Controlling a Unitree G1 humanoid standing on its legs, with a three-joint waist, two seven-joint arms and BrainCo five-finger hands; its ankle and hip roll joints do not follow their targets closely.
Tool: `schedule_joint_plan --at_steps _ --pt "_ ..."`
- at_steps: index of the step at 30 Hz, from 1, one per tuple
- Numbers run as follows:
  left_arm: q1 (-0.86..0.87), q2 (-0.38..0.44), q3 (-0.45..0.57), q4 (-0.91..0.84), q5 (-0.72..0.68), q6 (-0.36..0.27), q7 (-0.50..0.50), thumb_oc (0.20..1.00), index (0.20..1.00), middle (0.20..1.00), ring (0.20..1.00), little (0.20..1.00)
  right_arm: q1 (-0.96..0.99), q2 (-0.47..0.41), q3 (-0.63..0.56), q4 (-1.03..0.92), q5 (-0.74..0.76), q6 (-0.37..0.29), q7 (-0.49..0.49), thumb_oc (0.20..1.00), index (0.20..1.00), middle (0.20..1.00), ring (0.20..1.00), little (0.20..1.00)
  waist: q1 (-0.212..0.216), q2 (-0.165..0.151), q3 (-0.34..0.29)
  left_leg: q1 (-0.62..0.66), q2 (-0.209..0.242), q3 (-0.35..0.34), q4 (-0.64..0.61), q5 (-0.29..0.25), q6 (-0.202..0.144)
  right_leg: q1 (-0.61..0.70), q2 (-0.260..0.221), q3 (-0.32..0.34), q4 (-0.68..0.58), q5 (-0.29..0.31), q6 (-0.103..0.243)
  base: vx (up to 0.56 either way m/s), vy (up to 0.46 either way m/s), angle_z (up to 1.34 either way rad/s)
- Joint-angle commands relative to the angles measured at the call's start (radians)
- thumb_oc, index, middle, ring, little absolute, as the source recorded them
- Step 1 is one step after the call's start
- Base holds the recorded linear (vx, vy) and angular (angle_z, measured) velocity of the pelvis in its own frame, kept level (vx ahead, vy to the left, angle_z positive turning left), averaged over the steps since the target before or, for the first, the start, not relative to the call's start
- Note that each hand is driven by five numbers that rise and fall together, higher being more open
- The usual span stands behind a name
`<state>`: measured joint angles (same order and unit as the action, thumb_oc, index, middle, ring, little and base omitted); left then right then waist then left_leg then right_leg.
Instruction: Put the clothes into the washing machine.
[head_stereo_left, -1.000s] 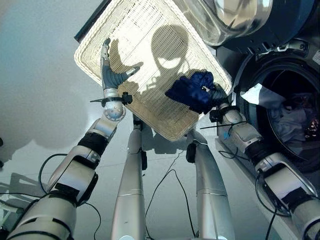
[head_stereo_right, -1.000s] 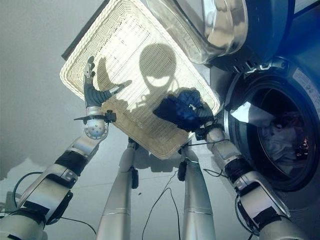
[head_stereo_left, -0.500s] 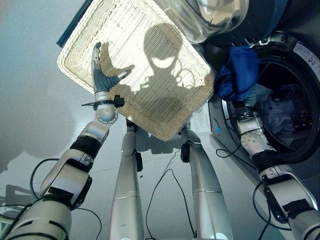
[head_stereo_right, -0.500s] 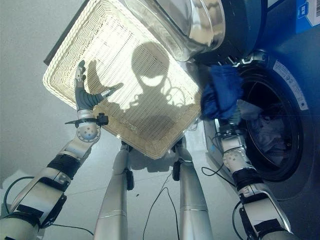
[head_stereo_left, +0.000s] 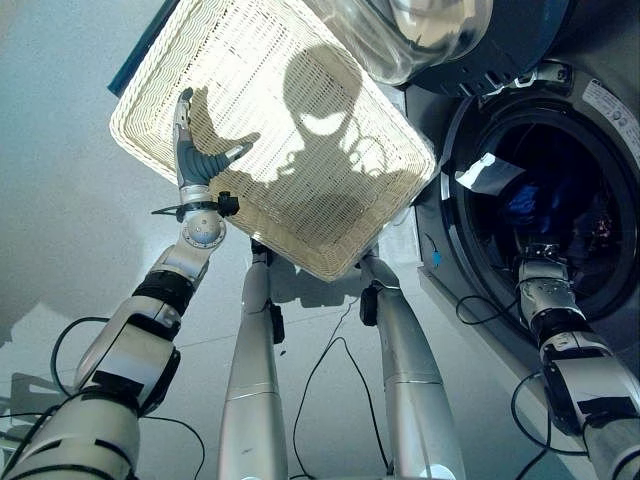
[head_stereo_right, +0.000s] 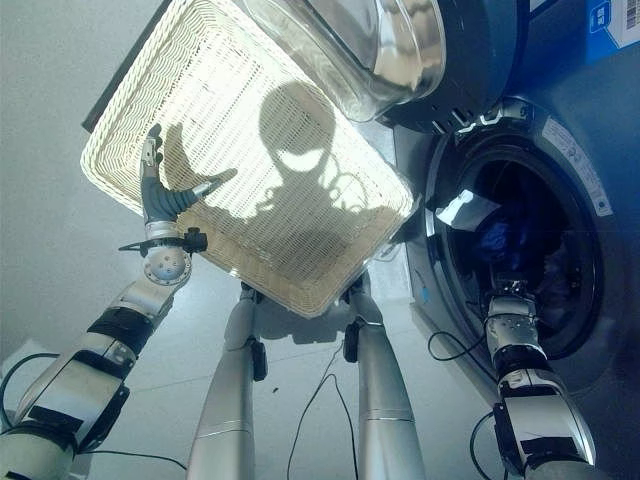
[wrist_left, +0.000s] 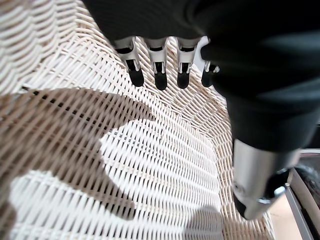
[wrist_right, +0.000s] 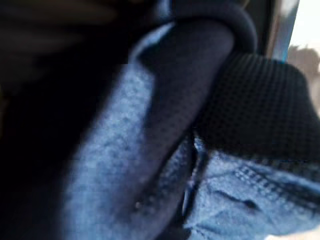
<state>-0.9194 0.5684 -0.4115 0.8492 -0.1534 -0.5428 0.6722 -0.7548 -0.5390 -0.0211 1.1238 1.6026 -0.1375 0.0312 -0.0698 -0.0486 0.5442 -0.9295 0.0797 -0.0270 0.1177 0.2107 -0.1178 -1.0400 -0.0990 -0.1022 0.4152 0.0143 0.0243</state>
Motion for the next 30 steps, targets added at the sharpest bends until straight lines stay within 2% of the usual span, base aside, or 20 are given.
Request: schedule_joint_plan --at_steps 1,3,4,5,6,9,10,11,14,15,16,17,18,22,23,26,27,28,29,30 --pt "-0.035 -0.01 0.007 -0.015 -0.022 -0.046 0.018 1.0 1.0 1.0 1.0 1.0 -0.001 -0.091 0.043 0.02 -0.105 0.12 -0.119 0.2 0.2 0.2 0.2 0.2 0.014 0.008 -0.024 -0.019 -0.045 0.039 0.101 -0.105 -0.004 0.06 0.011 -0.016 -0.187 0.17 0.133 0.0 -0.039 -0.01" --pt "-0.036 -0.005 -0.006 -0.024 -0.025 -0.036 0.018 1.0 1.0 1.0 1.0 1.0 -0.026 -0.12 0.058 0.048 -0.106 0.147 -0.184 0.2 0.2 0.2 0.2 0.2 0.021 0.008 -0.024 -0.019 -0.046 0.035 0.106 -0.105 -0.004 0.065 0.011 -0.022 -0.185 0.169 0.132 0.01 -0.04 0.0" --pt "-0.044 0.0 -0.008 -0.026 -0.026 -0.034 0.017 1.0 1.0 1.0 1.0 1.0 -0.041 -0.132 0.059 0.054 -0.1 0.143 -0.21 0.2 0.2 0.2 0.2 0.2 0.021 0.008 -0.024 -0.03 -0.047 0.034 0.104 -0.094 -0.004 0.055 0.011 -0.023 -0.188 0.179 0.13 0.0 -0.052 0.0" --pt "-0.034 0.007 -0.021 -0.034 -0.029 -0.025 0.02 1.0 1.0 1.0 1.0 1.0 -0.055 -0.166 0.06 0.064 -0.094 0.132 -0.297 0.2 0.2 0.2 0.2 0.2 0.025 0.005 -0.024 -0.018 -0.045 0.03 0.111 -0.107 -0.005 0.071 0.011 -0.026 -0.185 0.17 0.133 0.0 -0.055 0.0" --pt "-0.03 0.01 -0.025 -0.039 -0.029 -0.024 0.024 1.0 1.0 1.0 1.0 1.0 -0.062 -0.184 0.058 0.067 -0.087 0.115 -0.332 0.2 0.2 0.2 0.2 0.2 0.026 0.003 -0.024 -0.018 -0.045 0.028 0.113 -0.108 -0.004 0.073 0.011 -0.028 -0.185 0.172 0.134 0.02 -0.059 0.0" --pt "-0.006 0.027 -0.034 -0.067 -0.023 -0.019 0.038 1.0 1.0 1.0 1.0 1.0 -0.083 -0.24 0.043 0.056 -0.078 0.002 -0.477 0.2 0.2 0.2 0.2 0.2 0.027 -0.004 -0.024 -0.016 -0.046 0.019 0.114 -0.113 -0.003 0.081 0.014 -0.031 -0.191 0.177 0.136 -0.01 -0.057 0.0" --pt "0.006 0.033 -0.035 -0.079 -0.02 -0.018 0.045 1.0 1.0 1.0 1.0 1.0 -0.08 -0.254 0.042 0.039 -0.081 -0.051 -0.529 0.2 0.2 0.2 0.2 0.2 0.025 -0.008 -0.024 -0.015 -0.045 0.017 0.112 -0.113 -0.002 0.082 0.016 -0.031 -0.193 0.179 0.137 -0.02 -0.032 0.02" --pt "0.022 0.036 -0.036 -0.097 -0.011 -0.014 0.06 1.0 1.0 1.0 1.0 1.0 -0.085 -0.267 0.038 -0.009 -0.13 -0.131 -0.641 0.2 0.2 0.2 0.2 0.2 0.023 -0.013 -0.024 -0.013 -0.045 0.016 0.104 -0.114 0.0 0.084 0.02 -0.03 -0.201 0.181 0.137 0.0 0.0 0.0" --pt "0.026 0.036 -0.038 -0.105 -0.008 -0.01 0.065 1.0 1.0 1.0 1.0 1.0 -0.107 -0.29 0.042 -0.039 -0.177 -0.191 -0.753 0.2 0.2 0.2 0.2 0.2 0.023 -0.016 -0.024 -0.009 -0.045 0.014 0.097 -0.114 0.001 0.088 0.02 -0.028 -0.21 0.183 0.138 0.0 0.0 0.0" --pt "0.018 0.037 -0.036 -0.103 -0.006 -0.01 0.062 1.0 1.0 1.0 1.0 1.0 -0.132 -0.308 0.045 -0.035 -0.204 -0.203 -0.79 0.235 0.235 0.235 0.235 0.235 0.022 -0.018 -0.024 -0.02 -0.046 0.015 0.092 -0.103 0.002 0.079 0.018 -0.029 -0.214 0.191 0.138 0.0 0.0 0.0" --pt "0.015 0.037 -0.037 -0.093 -0.015 -0.013 0.051 1.0 1.0 1.0 1.0 1.0 -0.157 -0.334 0.059 -0.02 -0.242 -0.202 -0.828 0.555 0.555 0.555 0.555 0.555 0.024 -0.017 -0.024 -0.006 -0.044 0.014 0.089 -0.113 0.002 0.091 0.019 -0.029 -0.214 0.182 0.139 0.0 0.0 0.0" --pt "0.015 0.037 -0.037 -0.093 -0.015 -0.013 0.051 1.0 1.0 1.0 1.0 1.0 -0.157 -0.334 0.059 -0.02 -0.242 -0.202 -0.828 0.555 0.555 0.555 0.555 0.555 0.024 -0.017 -0.024 -0.006 -0.044 0.014 0.089 -0.113 0.002 0.091 0.019 -0.029 -0.214 0.182 0.139 0.0 0.0 0.0" --pt "-0.006 0.048 -0.039 -0.074 -0.042 -0.016 0.025 1.0 1.0 1.0 1.0 1.0 -0.184 -0.363 0.075 0.017 -0.264 -0.185 -0.828 1.0 1.0 1.0 1.0 1.0 0.024 -0.017 -0.024 -0.008 -0.044 0.012 0.088 -0.112 0.003 0.089 0.017 -0.029 -0.215 0.182 0.14 0.0 0.0 0.0" --pt "-0.021 0.051 -0.038 -0.054 -0.06 -0.02 0.005 1.0 1.0 1.0 1.0 1.0 -0.185 -0.359 0.083 0.045 -0.285 -0.141 -0.803 1.0 1.0 1.0 1.0 1.0 0.023 -0.014 -0.024 -0.008 -0.046 0.011 0.092 -0.113 0.003 0.09 0.015 -0.028 -0.214 0.179 0.139 0.0 0.0 0.0" --pt "-0.032 0.05 -0.037 -0.046 -0.062 -0.021 -0.004 1.0 1.0 1.0 1.0 1.0 -0.178 -0.347 0.086 0.066 -0.308 -0.101 -0.761 1.0 1.0 1.0 1.0 1.0 0.023 -0.012 -0.024 -0.015 -0.052 0.011 0.089 -0.104 0.007 0.081 0.013 -0.028 -0.217 0.188 0.137 0.0 0.0 0.0" --pt "-0.026 0.039 -0.042 -0.043 -0.055 -0.016 -0.006 1.0 1.0 1.0 1.0 1.0 -0.157 -0.329 0.106 0.089 -0.455 -0.045 -0.733 1.0 1.0 1.0 1.0 1.0 0.028 -0.005 -0.024 -0.005 -0.055 0.011 0.093 -0.113 0.009 0.09 0.012 -0.03 -0.212 0.18 0.138 0.0 0.0 0.0" --pt "-0.03 0.035 -0.046 -0.045 -0.06 -0.004 -0.011 1.0 1.0 1.0 1.0 1.0 -0.154 -0.313 0.138 0.094 -0.705 0.026 -0.749 1.0 1.0 1.0 1.0 1.0 0.031 0.002 -0.024 0.001 -0.058 0.012 0.095 -0.117 0.01 0.095 0.009 -0.031 -0.21 0.179 0.139 0.0 0.0 0.0" --pt "-0.03 0.033 -0.048 -0.044 -0.061 -0.003 -0.01 1.0 1.0 1.0 1.0 1.0 -0.152 -0.309 0.156 0.095 -0.796 0.039 -0.75 1.0 1.0 1.0 1.0 1.0 0.031 0.004 -0.024 0.002 -0.058 0.013 0.095 -0.115 0.011 0.095 0.008 -0.031 -0.209 0.181 0.139 0.0 0.0 0.0" --pt "-0.033 0.033 -0.052 -0.044 -0.068 0.003 -0.013 1.0 1.0 1.0 1.0 1.0 -0.156 -0.308 0.195 0.088 -0.957 0.062 -0.765 1.0 1.0 1.0 1.0 1.0 0.033 0.008 -0.024 0.003 -0.062 0.013 0.096 -0.114 0.014 0.094 0.006 -0.03 -0.21 0.183 0.138 0.0 0.0 0.0" --pt "-0.04 0.035 -0.05 -0.044 -0.069 0.004 -0.014 1.0 1.0 1.0 1.0 1.0 -0.163 -0.308 0.194 0.087 -0.959 0.064 -0.766 1.0 1.0 1.0 1.0 1.0 0.03 0.008 -0.024 -0.008 -0.064 0.012 0.094 -0.104 0.015 0.083 0.004 -0.031 -0.212 0.191 0.137 -0.01 0.053 0.02"
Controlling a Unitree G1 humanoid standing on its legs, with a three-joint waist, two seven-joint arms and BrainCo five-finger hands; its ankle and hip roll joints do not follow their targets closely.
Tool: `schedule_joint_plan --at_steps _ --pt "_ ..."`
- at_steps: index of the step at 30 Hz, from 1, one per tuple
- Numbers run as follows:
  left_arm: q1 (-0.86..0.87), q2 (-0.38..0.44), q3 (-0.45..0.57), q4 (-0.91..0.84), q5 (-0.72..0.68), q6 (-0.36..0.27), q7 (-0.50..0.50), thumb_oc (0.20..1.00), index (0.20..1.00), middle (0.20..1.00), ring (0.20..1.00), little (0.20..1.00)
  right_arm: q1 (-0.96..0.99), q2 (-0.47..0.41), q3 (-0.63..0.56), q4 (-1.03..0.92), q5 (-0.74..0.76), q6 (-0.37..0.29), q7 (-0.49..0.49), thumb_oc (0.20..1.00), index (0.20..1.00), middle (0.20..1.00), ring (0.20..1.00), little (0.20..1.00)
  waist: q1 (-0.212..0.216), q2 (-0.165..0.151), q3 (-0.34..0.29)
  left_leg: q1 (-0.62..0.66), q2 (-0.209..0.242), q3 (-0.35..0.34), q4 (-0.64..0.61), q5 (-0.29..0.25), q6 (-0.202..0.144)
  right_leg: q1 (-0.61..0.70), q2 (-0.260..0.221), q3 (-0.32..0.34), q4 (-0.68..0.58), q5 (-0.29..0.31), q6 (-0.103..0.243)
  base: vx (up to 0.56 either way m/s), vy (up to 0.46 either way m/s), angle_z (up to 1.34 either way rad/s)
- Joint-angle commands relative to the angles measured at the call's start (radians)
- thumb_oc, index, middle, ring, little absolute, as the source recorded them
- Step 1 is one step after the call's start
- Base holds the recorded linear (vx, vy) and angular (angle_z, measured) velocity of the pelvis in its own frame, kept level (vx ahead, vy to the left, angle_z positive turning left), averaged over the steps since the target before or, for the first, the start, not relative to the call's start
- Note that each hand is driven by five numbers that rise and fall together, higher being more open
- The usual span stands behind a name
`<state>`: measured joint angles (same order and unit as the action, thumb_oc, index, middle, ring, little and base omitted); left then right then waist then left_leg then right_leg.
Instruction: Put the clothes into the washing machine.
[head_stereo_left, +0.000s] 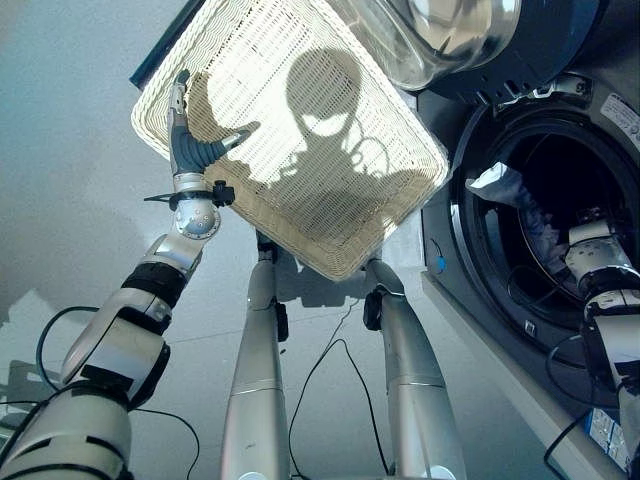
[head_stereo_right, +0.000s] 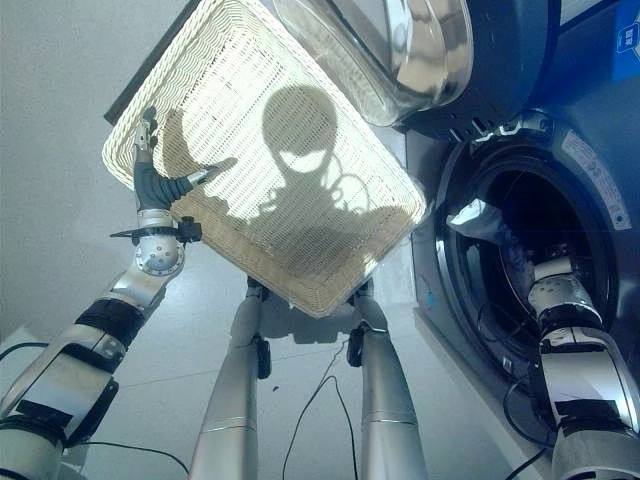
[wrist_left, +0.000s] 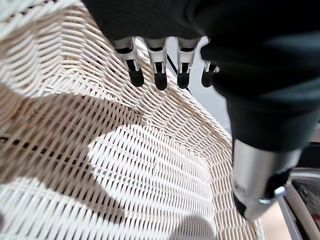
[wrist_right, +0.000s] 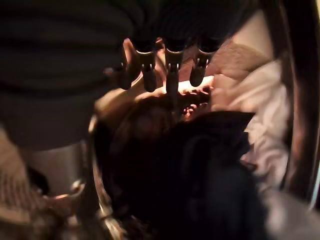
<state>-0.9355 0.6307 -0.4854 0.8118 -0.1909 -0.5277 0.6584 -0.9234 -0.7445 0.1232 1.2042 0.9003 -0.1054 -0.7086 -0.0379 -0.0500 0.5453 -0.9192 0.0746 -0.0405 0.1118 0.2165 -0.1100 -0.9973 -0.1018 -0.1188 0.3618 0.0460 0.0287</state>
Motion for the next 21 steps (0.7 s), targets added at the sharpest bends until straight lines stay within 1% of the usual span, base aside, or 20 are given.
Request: schedule_joint_plan --at_steps 1,3,4,5,7,10,13,14,15,17,18,20,21 --pt "-0.018 -0.031 0.018 -0.01 -0.043 -0.001 -0.002 1.0 1.0 1.0 1.0 1.0 0.001 -0.09 0.113 -0.006 -0.419 0.077 -0.022 1.0 1.0 1.0 1.0 1.0 0.001 0.018 -0.025 -0.006 -0.059 0.029 0.105 -0.12 0.008 0.05 0.007 -0.012 -0.155 0.15 0.133 -0.02 0.068 0.03" --pt "-0.01 -0.031 0.023 -0.008 -0.055 0.004 -0.013 1.0 1.0 1.0 1.0 1.0 0.009 -0.08 0.164 -0.02 -0.584 0.094 -0.031 1.0 1.0 1.0 1.0 1.0 0.001 0.023 -0.025 0.002 -0.061 0.036 0.106 -0.121 0.01 0.056 0.005 -0.01 -0.155 0.147 0.131 -0.01 0.071 0.04" --pt "-0.008 -0.03 0.024 -0.008 -0.057 0.004 -0.015 1.0 1.0 1.0 1.0 1.0 0.012 -0.079 0.171 -0.024 -0.61 0.097 -0.038 1.0 1.0 1.0 1.0 1.0 0.0 0.024 -0.025 0.004 -0.062 0.037 0.107 -0.121 0.01 0.057 0.005 -0.01 -0.156 0.147 0.13 -0.02 0.064 0.02" --pt "0.016 -0.03 0.032 -0.013 -0.059 0.002 -0.018 1.0 1.0 1.0 1.0 1.0 0.046 -0.066 0.196 -0.056 -0.667 0.102 -0.057 1.0 1.0 1.0 1.0 1.0 -0.002 0.024 -0.025 0.014 -0.064 0.043 0.108 -0.123 0.012 0.066 0.006 -0.008 -0.155 0.144 0.129 -0.02 0.049 0.01" --pt "0.04 -0.03 0.043 -0.02 -0.06 0.0 -0.023 1.0 1.0 1.0 1.0 1.0 0.077 -0.053 0.2 -0.073 -0.702 0.1 -0.062 1.0 1.0 1.0 1.0 1.0 -0.004 0.024 -0.025 0.024 -0.064 0.049 0.11 -0.126 0.014 0.075 0.007 -0.007 -0.156 0.141 0.128 -0.02 0.055 0.01" --pt "0.112 -0.039 0.071 -0.03 -0.055 -0.011 -0.034 1.0 1.0 1.0 1.0 1.0 0.177 -0.016 0.208 -0.136 -0.773 0.049 -0.099 1.0 1.0 1.0 1.0 1.0 -0.008 0.02 -0.025 0.068 -0.062 0.062 0.102 -0.134 0.019 0.119 0.003 -0.005 -0.164 0.135 0.127 -0.03 0.055 0.01" --pt "0.164 -0.051 0.096 -0.039 -0.043 0.003 -0.051 1.0 1.0 1.0 1.0 1.0 0.252 0.014 0.201 -0.206 -0.835 0.013 -0.113 1.0 1.0 1.0 1.0 1.0 -0.01 0.018 -0.025 0.12 -0.06 0.07 0.1 -0.145 0.023 0.163 -0.001 -0.002 -0.163 0.124 0.126 -0.02 0.051 0.0" --pt "0.169 -0.051 0.098 -0.041 -0.041 0.005 -0.052 1.0 1.0 1.0 1.0 1.0 0.259 0.016 0.2 -0.213 -0.841 0.009 -0.113 1.0 1.0 1.0 1.0 1.0 -0.01 0.017 -0.025 0.125 -0.06 0.071 0.099 -0.146 0.023 0.168 -0.001 -0.001 -0.163 0.123 0.126 -0.02 0.043 -0.03" --pt "0.204 -0.055 0.115 -0.046 -0.036 0.015 -0.071 1.0 1.0 1.0 1.0 1.0 0.306 0.035 0.197 -0.266 -0.859 0.001 -0.112 1.0 1.0 1.0 1.0 1.0 -0.011 0.015 -0.025 0.166 -0.059 0.074 0.093 -0.151 0.024 0.204 -0.004 0.0 -0.167 0.117 0.126 0.0 0.0 0.0" --pt "0.204 -0.055 0.115 -0.046 -0.036 0.015 -0.071 1.0 1.0 1.0 1.0 1.0 0.306 0.035 0.197 -0.266 -0.859 0.001 -0.112 1.0 1.0 1.0 1.0 1.0 -0.011 0.015 -0.025 0.166 -0.059 0.074 0.093 -0.151 0.024 0.204 -0.004 0.0 -0.167 0.117 0.126 -0.01 0.022 -0.03" --pt "0.266 -0.065 0.135 -0.04 -0.014 0.036 -0.106 1.0 1.0 1.0 1.0 1.0 0.379 0.075 0.202 -0.333 -0.895 -0.016 -0.083 1.0 1.0 1.0 1.0 1.0 -0.008 0.014 -0.025 0.25 -0.055 0.075 0.072 -0.159 0.024 0.279 -0.008 0.002 -0.173 0.101 0.126 -0.02 0.059 -0.07" --pt "0.32 -0.078 0.151 -0.03 -0.004 0.035 -0.137 1.0 1.0 1.0 1.0 1.0 0.422 0.103 0.209 -0.351 -0.916 -0.019 -0.062 1.0 1.0 1.0 1.0 1.0 -0.001 0.017 -0.025 0.319 -0.053 0.075 0.05 -0.161 0.022 0.34 -0.012 0.004 -0.181 0.09 0.128 -0.01 0.051 -0.11" --pt "0.33 -0.081 0.154 -0.028 -0.001 0.035 -0.143 1.0 1.0 1.0 1.0 1.0 0.43 0.108 0.21 -0.353 -0.917 -0.023 -0.056 1.0 1.0 1.0 1.0 1.0 0.001 0.018 -0.025 0.332 -0.053 0.076 0.045 -0.161 0.022 0.352 -0.013 0.004 -0.183 0.087 0.128 0.01 0.04 -0.08"
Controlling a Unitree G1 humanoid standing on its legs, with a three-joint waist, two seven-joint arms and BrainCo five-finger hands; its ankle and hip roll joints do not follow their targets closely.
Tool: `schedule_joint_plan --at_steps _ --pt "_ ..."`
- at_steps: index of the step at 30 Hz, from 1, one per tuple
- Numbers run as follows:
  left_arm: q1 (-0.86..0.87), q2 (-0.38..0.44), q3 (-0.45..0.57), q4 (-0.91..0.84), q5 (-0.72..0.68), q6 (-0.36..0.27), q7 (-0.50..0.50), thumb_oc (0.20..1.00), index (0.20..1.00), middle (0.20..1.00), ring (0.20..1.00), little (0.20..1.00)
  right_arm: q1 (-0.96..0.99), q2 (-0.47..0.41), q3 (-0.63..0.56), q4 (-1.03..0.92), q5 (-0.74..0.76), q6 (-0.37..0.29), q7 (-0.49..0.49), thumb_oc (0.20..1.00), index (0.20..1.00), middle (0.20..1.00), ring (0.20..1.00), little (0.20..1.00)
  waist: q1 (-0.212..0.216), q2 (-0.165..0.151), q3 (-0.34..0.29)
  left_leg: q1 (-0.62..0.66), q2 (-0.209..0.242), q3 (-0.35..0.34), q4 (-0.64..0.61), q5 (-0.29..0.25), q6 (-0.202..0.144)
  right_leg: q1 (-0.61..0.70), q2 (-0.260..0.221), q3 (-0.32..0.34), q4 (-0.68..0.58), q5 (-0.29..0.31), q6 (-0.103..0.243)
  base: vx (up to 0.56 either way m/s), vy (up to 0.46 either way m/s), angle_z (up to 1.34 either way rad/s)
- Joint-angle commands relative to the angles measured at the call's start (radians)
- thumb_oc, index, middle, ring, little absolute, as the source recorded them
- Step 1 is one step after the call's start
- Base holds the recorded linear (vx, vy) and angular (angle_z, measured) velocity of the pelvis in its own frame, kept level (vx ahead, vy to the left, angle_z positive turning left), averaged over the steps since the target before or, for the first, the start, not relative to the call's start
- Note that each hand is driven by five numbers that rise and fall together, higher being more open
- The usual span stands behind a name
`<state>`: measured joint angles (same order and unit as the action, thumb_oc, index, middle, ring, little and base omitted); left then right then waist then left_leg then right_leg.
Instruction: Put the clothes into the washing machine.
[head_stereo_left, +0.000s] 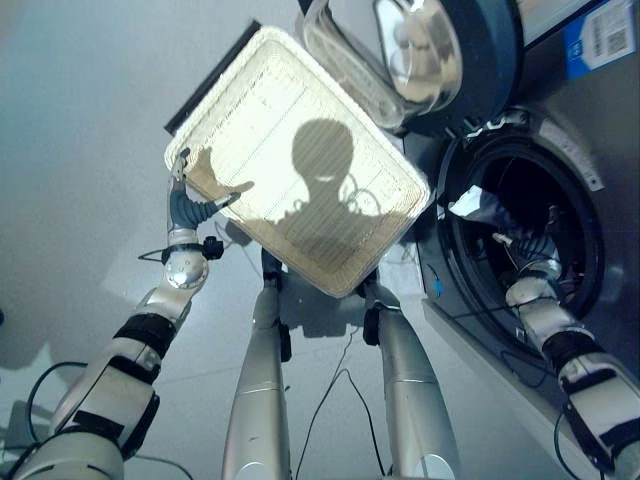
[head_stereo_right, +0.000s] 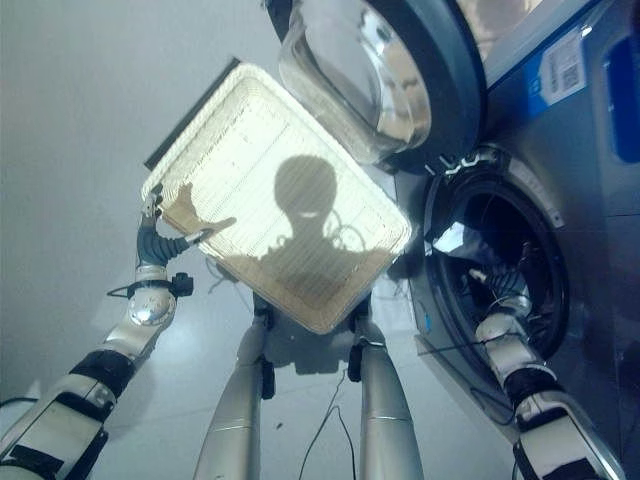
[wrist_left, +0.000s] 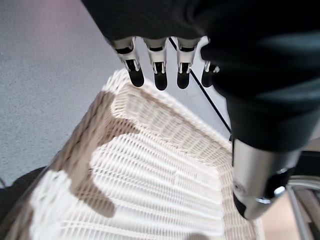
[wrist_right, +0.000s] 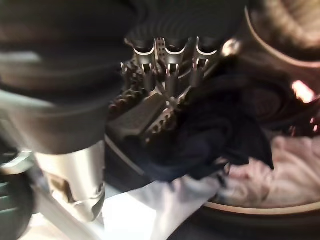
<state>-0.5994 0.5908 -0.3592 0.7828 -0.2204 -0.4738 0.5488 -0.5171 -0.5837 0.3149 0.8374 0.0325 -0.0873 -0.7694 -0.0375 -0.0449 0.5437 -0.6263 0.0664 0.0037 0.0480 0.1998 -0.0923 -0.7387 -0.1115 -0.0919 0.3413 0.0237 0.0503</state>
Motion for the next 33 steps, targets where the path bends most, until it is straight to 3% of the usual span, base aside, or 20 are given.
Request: schedule_joint_plan --at_steps 1,7,13,14,19,24,33 --pt "0.047 -0.063 0.037 0.014 0.044 -0.021 -0.054 1.0 1.0 1.0 1.0 1.0 0.064 -0.027 0.018 0.015 -0.062 -0.055 0.024 1.0 1.0 1.0 1.0 1.0 0.009 0.017 -0.024 0.105 -0.044 0.033 0.085 -0.145 0.004 0.157 -0.007 -0.022 -0.173 0.098 0.108 0.02 0.044 -0.03" --pt "0.24 -0.12 0.058 0.095 0.067 -0.022 -0.148 1.0 1.0 1.0 1.0 1.0 0.233 0.044 0.011 0.044 -0.106 -0.127 0.099 1.0 1.0 1.0 1.0 1.0 0.031 0.035 -0.024 0.37 -0.033 0.043 -0.014 -0.139 -0.003 0.429 -0.022 -0.032 -0.25 0.08 0.117 0.03 0.028 0.03" --pt "0.361 -0.147 0.073 0.164 0.059 -0.002 -0.229 1.0 1.0 1.0 1.0 1.0 0.323 0.087 0.019 0.065 -0.129 -0.171 0.216 1.0 1.0 1.0 1.0 1.0 0.033 0.043 -0.101 0.476 -0.021 0.056 -0.074 -0.128 -0.014 0.55 -0.024 -0.047 -0.31 0.076 0.115 0.07 0.01 0.07" --pt "0.426 -0.163 0.084 0.226 0.058 0.035 -0.303 1.0 1.0 1.0 1.0 1.0 0.373 0.123 0.032 0.097 -0.089 -0.187 0.32 1.0 1.0 1.0 1.0 1.0 0.038 0.04 -0.174 0.535 -0.018 0.059 -0.101 -0.124 -0.017 0.619 -0.022 -0.053 -0.336 0.07 0.116 0.12 -0.02 0.02" --pt "0.51 -0.195 0.11 0.334 0.035 0.089 -0.427 1.0 1.0 1.0 1.0 1.0 0.449 0.187 0.033 0.196 -0.014 -0.188 0.598 1.0 1.0 1.0 1.0 1.0 0.042 0.038 -0.289 0.607 -0.008 0.074 -0.126 -0.126 -0.019 0.705 -0.022 -0.071 -0.369 0.062 0.117 0.13 0.002 0.05" --pt "0.559 -0.237 0.143 0.426 0.045 0.144 -0.522 1.0 1.0 1.0 1.0 1.0 0.475 0.259 -0.029 0.367 0.167 -0.086 0.794 1.0 1.0 1.0 1.0 1.0 0.066 0.039 -0.384 0.666 -0.011 0.083 -0.129 -0.144 -0.015 0.777 -0.023 -0.096 -0.403 0.057 0.11 0.1 0.011 0.04" --pt "0.597 -0.268 0.179 0.49 0.075 0.215 -0.6 1.0 1.0 1.0 1.0 1.0 0.482 0.294 -0.132 0.513 0.196 0.049 0.833 1.0 1.0 1.0 1.0 1.0 0.077 0.044 -0.452 0.722 -0.015 0.095 -0.135 -0.172 -0.005 0.83 -0.019 -0.1 -0.422 0.045 0.106 0.06 0.017 0.03"
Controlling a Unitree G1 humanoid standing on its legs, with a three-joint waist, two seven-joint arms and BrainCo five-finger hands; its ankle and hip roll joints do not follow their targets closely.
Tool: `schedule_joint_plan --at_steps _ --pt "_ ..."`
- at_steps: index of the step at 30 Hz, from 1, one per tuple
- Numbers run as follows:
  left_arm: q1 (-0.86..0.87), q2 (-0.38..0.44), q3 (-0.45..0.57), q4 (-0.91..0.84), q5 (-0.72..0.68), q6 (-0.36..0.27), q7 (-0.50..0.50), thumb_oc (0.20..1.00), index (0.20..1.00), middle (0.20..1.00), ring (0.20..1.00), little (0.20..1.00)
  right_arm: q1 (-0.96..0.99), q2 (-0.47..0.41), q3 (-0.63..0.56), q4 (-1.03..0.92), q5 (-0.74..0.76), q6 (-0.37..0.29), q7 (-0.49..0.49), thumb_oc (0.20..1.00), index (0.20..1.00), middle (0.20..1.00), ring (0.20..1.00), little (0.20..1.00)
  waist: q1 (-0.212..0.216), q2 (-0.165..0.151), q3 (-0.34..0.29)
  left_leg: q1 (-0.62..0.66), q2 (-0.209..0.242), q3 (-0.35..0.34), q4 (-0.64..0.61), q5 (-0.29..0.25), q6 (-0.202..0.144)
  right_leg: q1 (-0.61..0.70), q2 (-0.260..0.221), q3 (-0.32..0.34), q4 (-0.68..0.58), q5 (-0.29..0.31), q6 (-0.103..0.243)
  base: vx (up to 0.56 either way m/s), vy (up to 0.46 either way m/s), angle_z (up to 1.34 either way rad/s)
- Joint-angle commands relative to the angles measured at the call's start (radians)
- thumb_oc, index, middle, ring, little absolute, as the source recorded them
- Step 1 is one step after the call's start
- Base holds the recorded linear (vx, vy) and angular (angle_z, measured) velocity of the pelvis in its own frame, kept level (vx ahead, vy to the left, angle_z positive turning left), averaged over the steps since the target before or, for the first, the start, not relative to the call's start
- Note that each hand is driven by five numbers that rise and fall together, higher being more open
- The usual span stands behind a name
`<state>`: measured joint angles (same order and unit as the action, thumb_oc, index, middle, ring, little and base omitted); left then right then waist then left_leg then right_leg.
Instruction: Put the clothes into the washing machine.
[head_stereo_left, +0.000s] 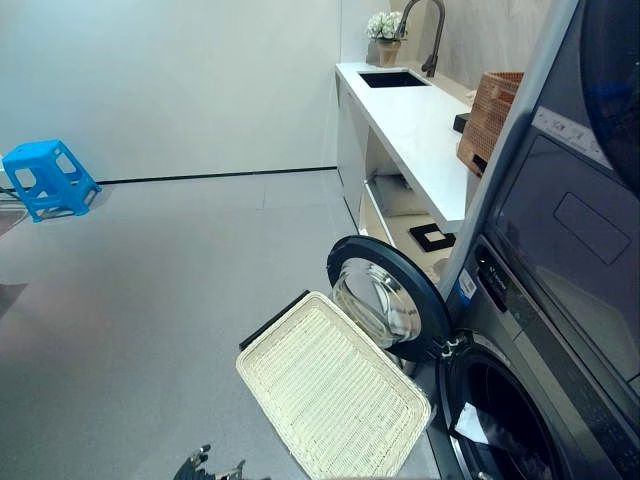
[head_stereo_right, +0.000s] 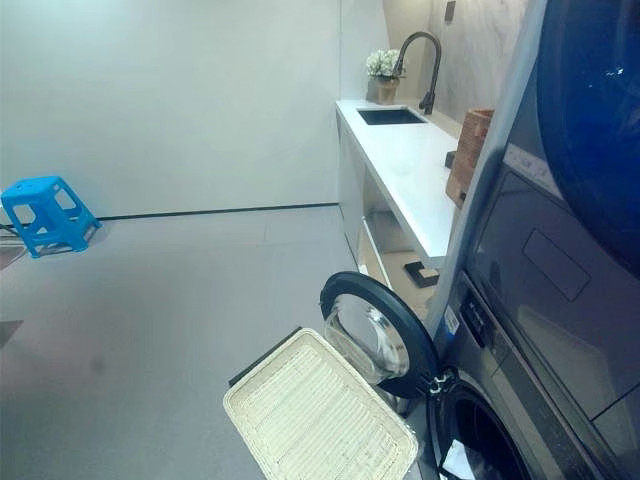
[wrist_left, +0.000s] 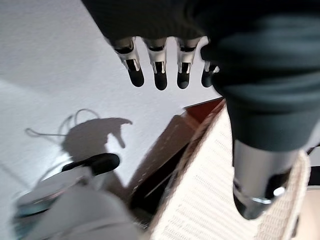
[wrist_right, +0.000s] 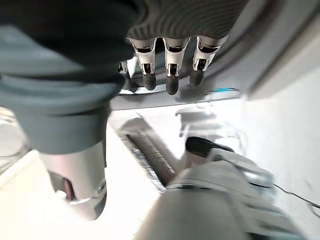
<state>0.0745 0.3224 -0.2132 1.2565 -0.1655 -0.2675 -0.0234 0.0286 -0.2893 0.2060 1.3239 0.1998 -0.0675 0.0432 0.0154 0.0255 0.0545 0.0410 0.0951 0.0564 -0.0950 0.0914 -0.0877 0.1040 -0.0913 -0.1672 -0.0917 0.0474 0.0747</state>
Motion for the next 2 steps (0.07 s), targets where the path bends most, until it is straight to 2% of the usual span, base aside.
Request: schedule_joint_plan --at_steps 1,2 --pt "-0.075 -0.003 0.03 0.018 0.015 0.026 -0.037 1.0 1.0 1.0 1.0 1.0 -0.066 0.0 -0.032 0.039 0.031 0.047 0.028 1.0 1.0 1.0 1.0 1.0 0.025 -0.027 0.031 0.061 -0.043 0.045 0.008 -0.069 -0.007 -0.007 -0.038 -0.024 0.008 0.019 0.081 0.03 -0.001 0.05" --pt "-0.074 -0.005 0.03 0.02 0.019 0.037 -0.039 1.0 1.0 1.0 1.0 1.0 -0.067 0.001 -0.037 0.047 0.03 0.055 0.027 1.0 1.0 1.0 1.0 1.0 0.026 -0.027 0.028 0.063 -0.043 0.046 0.008 -0.071 -0.006 -0.005 -0.038 -0.024 0.008 0.018 0.08 0.04 -0.001 0.06"
